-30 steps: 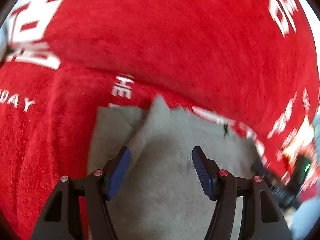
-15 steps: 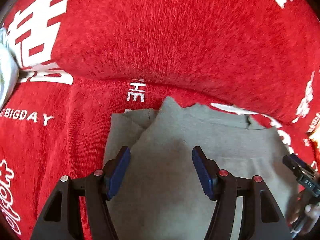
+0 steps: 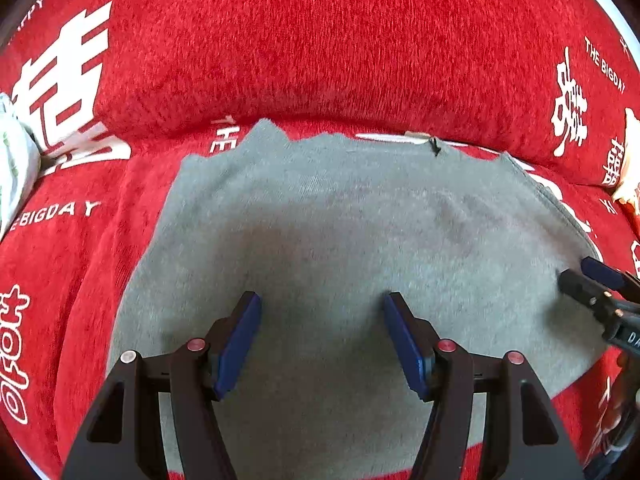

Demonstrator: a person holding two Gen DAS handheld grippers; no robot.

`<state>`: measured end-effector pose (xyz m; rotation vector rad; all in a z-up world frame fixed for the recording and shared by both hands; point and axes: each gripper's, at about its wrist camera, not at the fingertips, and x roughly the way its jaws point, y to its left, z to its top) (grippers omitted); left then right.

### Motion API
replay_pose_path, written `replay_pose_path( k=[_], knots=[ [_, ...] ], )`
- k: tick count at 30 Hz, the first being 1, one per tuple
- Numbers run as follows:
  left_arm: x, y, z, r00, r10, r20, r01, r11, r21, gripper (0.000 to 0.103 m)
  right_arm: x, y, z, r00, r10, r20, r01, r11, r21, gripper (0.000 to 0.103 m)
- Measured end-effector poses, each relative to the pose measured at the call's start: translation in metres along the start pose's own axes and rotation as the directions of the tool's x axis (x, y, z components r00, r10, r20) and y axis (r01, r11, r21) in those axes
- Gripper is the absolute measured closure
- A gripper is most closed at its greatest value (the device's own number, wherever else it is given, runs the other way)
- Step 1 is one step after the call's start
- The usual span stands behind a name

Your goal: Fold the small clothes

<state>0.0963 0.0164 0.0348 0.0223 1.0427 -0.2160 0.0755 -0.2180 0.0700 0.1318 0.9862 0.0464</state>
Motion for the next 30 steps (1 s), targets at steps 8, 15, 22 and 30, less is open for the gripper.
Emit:
replay_pose_path(
  k=[8,15,22,30],
  knots=[
    [-0.013,0.013,-0.021,0.999,-0.013,-0.033,0.012,1.000,-0.027,0.037,-0.015,-0.014,-0.022,0.999,-0.051,-0.019,0.051,0.999,0.008,0.021],
    [-0.043,0.028,-0.035,1.000,0.009,0.013,-0.008,1.000,-0.025,0.037,-0.034,-0.017,-0.033,0.997,-0.072,-0.006,0.073,0.996,0.047,0.020],
    [-0.046,0.086,-0.051,0.999,-0.027,0.017,0.030,0.980,-0.195,0.037,-0.046,-0.003,-0.028,0.999,-0.047,0.017,0.046,0.998,0.043,0.020],
    [-0.029,0.143,-0.064,0.928,-0.356,0.105,0.368,0.845,-0.389,0.010,-0.034,0.034,-0.028,1.000,-0.008,0.000,0.008,0.999,-0.042,0.020]
  ],
)
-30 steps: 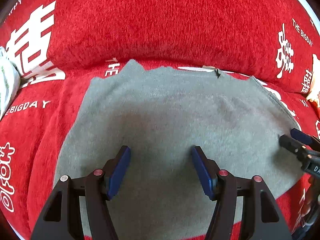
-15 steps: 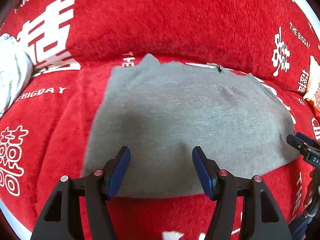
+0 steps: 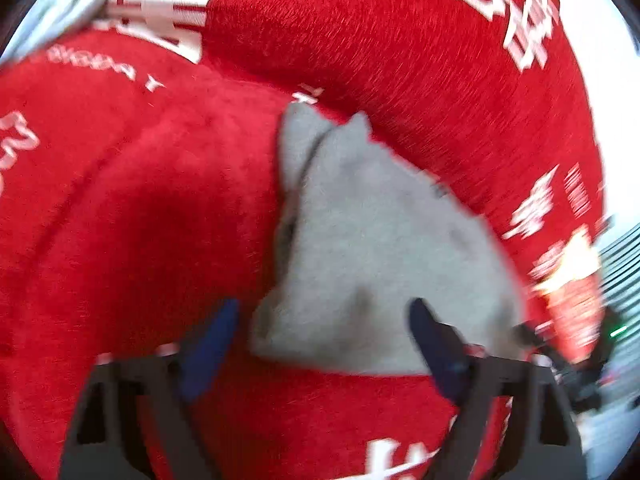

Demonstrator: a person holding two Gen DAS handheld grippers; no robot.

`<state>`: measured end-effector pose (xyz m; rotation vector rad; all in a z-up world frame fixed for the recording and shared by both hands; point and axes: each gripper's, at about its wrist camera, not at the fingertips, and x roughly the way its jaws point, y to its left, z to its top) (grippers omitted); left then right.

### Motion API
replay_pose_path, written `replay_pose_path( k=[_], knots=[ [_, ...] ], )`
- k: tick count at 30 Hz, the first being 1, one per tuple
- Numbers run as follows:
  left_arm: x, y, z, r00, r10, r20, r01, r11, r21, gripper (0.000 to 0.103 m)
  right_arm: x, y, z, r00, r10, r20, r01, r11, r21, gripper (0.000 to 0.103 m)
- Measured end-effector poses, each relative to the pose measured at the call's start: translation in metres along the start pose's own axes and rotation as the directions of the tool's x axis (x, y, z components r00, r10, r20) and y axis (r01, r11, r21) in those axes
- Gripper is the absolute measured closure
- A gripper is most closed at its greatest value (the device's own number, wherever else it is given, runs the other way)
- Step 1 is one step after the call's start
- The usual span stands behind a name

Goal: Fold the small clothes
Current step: 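Grasp the folded sweater edge with the left tool and lift it, then fold the lifted edge over with the left tool while the right tool grasps the fabric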

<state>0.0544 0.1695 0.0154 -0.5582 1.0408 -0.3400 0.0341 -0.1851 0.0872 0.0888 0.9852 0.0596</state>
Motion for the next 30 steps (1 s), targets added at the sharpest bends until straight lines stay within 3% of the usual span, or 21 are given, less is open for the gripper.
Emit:
replay_pose_path(
  k=[10,11,13,19,21,24,27,29,30],
  knots=[
    [0.028,-0.012,0.017,0.995,-0.086,0.044,0.086,0.996,0.007,0.012,0.021,0.050,0.027,0.999,0.039,-0.037,-0.043,0.995,-0.093,0.020],
    [0.028,-0.010,0.017,0.993,-0.113,0.042,0.113,0.994,0.006,0.031,0.022,0.056,0.035,0.998,0.051,-0.039,-0.055,0.994,-0.098,0.020],
    [0.032,-0.004,0.016,0.992,-0.124,0.019,0.124,0.992,-0.014,0.045,0.027,0.067,0.050,0.996,0.082,-0.046,-0.086,0.991,-0.101,0.020],
    [0.035,0.013,0.019,0.985,-0.169,0.028,0.171,0.981,-0.094,0.073,0.070,0.130,0.106,0.967,0.213,-0.137,-0.228,0.968,-0.105,0.018],
    [0.034,0.013,0.018,0.984,-0.175,0.034,0.177,0.980,-0.093,0.073,0.095,0.155,0.118,0.955,0.224,-0.192,-0.249,0.961,-0.117,0.018],
    [0.036,0.003,0.016,0.991,-0.125,0.040,0.126,0.991,-0.044,0.073,0.138,0.194,0.132,0.935,0.216,-0.279,-0.255,0.960,-0.111,0.018],
    [0.035,-0.003,0.015,0.994,-0.103,0.047,0.104,0.994,-0.015,0.073,0.164,0.219,0.140,0.925,0.208,-0.318,-0.254,0.961,-0.108,0.018],
    [0.034,0.000,0.016,0.992,-0.115,0.046,0.116,0.993,-0.023,0.073,0.183,0.241,0.142,0.904,0.205,-0.376,-0.266,0.957,-0.117,0.017],
    [0.034,0.001,0.016,0.992,-0.120,0.044,0.121,0.992,-0.028,0.073,0.188,0.247,0.143,0.903,0.189,-0.387,-0.257,0.957,-0.133,0.011]
  ],
)
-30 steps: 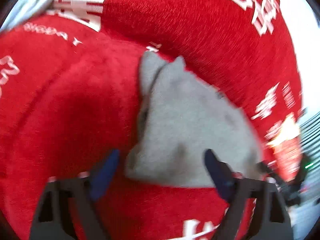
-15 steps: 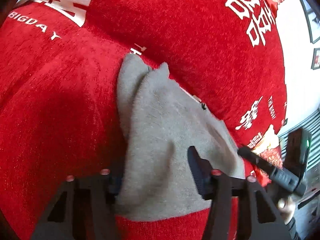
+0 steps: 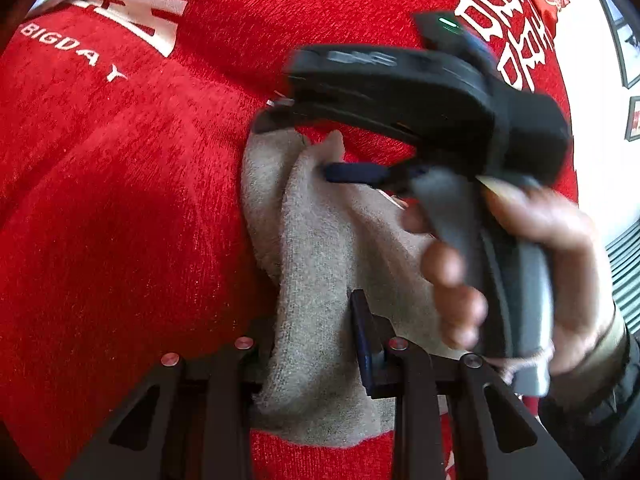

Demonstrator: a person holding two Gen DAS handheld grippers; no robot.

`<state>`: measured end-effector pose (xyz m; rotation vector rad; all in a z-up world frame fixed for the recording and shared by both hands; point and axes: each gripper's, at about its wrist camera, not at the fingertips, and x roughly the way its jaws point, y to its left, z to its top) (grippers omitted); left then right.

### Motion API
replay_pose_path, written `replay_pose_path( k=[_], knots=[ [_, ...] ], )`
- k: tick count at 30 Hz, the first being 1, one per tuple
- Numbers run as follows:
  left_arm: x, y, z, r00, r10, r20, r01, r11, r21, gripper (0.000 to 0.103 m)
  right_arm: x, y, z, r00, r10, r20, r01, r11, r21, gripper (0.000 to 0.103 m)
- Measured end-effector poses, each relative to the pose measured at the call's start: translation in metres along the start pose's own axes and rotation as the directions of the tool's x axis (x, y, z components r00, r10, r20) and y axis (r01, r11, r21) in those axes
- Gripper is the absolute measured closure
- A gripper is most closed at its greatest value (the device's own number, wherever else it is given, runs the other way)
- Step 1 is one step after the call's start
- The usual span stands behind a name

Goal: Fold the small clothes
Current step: 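Fold the lifted edge over with the left tool while the right tool grasps the fabric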

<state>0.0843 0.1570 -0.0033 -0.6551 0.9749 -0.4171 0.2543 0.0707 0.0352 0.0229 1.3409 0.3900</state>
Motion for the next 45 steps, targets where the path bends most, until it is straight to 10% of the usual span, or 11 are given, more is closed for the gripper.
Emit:
replay_pose_path(
  k=[5,8,10,17,24,25,30,45],
  knots=[
    [0.000,-0.005,-0.001,0.999,0.035,0.007,-0.035,0.999,0.025,0.074,0.038,0.042,0.000,0.967,-0.252,-0.043,0.239,0.950,-0.201,0.007],
    [-0.002,-0.006,-0.003,0.999,0.042,0.024,-0.042,0.999,0.029,0.073,0.026,0.049,-0.004,0.963,-0.271,0.013,0.266,0.934,-0.237,0.062],
    [-0.004,-0.002,-0.003,0.998,0.050,0.034,-0.050,0.999,0.003,0.059,0.016,0.036,-0.003,0.973,-0.233,0.005,0.229,0.953,-0.198,0.082],
    [-0.022,-0.002,-0.007,0.992,0.047,0.115,-0.049,0.999,0.013,0.006,-0.042,-0.019,-0.019,0.987,0.073,0.140,-0.069,0.997,-0.033,0.084],
    [-0.023,0.005,-0.003,0.994,-0.021,0.110,0.021,1.000,0.004,0.006,-0.067,-0.054,-0.032,0.942,0.228,0.246,-0.246,0.968,0.044,0.085],
    [-0.020,0.000,-0.003,0.995,-0.033,0.098,0.032,0.999,0.009,0.006,-0.067,-0.056,-0.033,0.938,0.239,0.252,-0.259,0.965,0.049,0.085],
    [0.000,-0.020,0.004,1.000,0.016,0.005,-0.016,0.996,0.085,0.082,-0.065,-0.062,-0.035,0.932,0.258,0.256,-0.282,0.957,0.064,0.085],
    [-0.011,-0.059,0.000,0.991,0.129,0.041,-0.135,0.968,0.213,0.087,-0.063,-0.057,-0.027,0.928,0.275,0.252,-0.298,0.953,0.056,0.087]
  ],
)
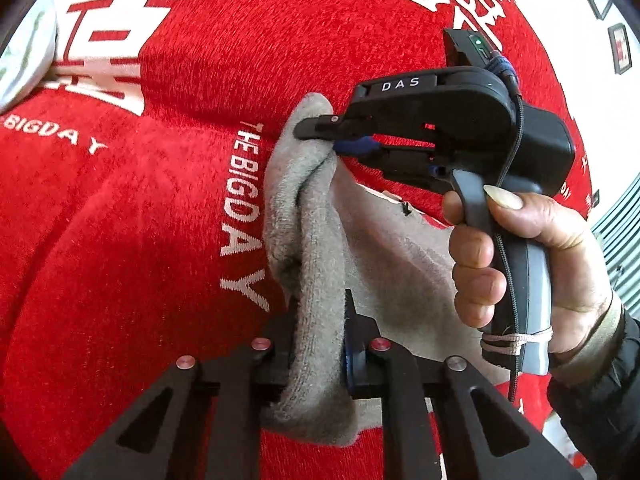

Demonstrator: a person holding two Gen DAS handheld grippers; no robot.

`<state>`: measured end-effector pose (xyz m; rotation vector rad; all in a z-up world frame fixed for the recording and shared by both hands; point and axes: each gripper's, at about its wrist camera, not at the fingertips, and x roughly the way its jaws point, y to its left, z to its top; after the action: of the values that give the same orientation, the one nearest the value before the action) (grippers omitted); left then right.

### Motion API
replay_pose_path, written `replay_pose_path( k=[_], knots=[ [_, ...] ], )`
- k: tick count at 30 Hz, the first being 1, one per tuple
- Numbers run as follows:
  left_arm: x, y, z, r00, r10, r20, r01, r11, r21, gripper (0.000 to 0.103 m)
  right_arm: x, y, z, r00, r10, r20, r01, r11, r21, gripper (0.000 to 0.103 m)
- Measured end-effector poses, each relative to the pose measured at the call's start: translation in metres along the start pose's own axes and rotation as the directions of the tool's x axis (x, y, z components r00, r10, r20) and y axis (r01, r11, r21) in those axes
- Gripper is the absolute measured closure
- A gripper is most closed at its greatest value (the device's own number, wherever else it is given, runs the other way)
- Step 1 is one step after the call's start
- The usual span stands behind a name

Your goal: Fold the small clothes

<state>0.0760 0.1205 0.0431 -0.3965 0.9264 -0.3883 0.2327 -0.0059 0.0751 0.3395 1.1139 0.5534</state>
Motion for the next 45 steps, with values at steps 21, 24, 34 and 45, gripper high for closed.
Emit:
replay_pose_path(
  k=[21,24,34,45],
  knots=[
    [-0.008,-0.082,-0.003,0.982,0.182,-0.052,-0.175,0.977,0.119,0.089,-0.079,-0.028,-0.014,0.992,0.073,0.104,-0.078,0.996,0.038,0.087],
    [-0.005,-0.089,-0.004,0.976,0.211,-0.058,-0.202,0.970,0.136,0.089,-0.086,-0.033,-0.015,0.992,0.066,0.104,-0.070,0.997,0.035,0.087],
    [-0.001,-0.113,-0.008,0.961,0.272,-0.058,-0.253,0.942,0.220,0.089,-0.103,-0.045,-0.020,0.991,0.066,0.117,-0.069,0.997,0.026,0.087],
    [0.006,-0.147,-0.012,0.960,0.275,-0.056,-0.248,0.925,0.286,0.089,-0.134,-0.078,-0.029,0.984,0.093,0.149,-0.101,0.994,0.047,0.087]
  ],
)
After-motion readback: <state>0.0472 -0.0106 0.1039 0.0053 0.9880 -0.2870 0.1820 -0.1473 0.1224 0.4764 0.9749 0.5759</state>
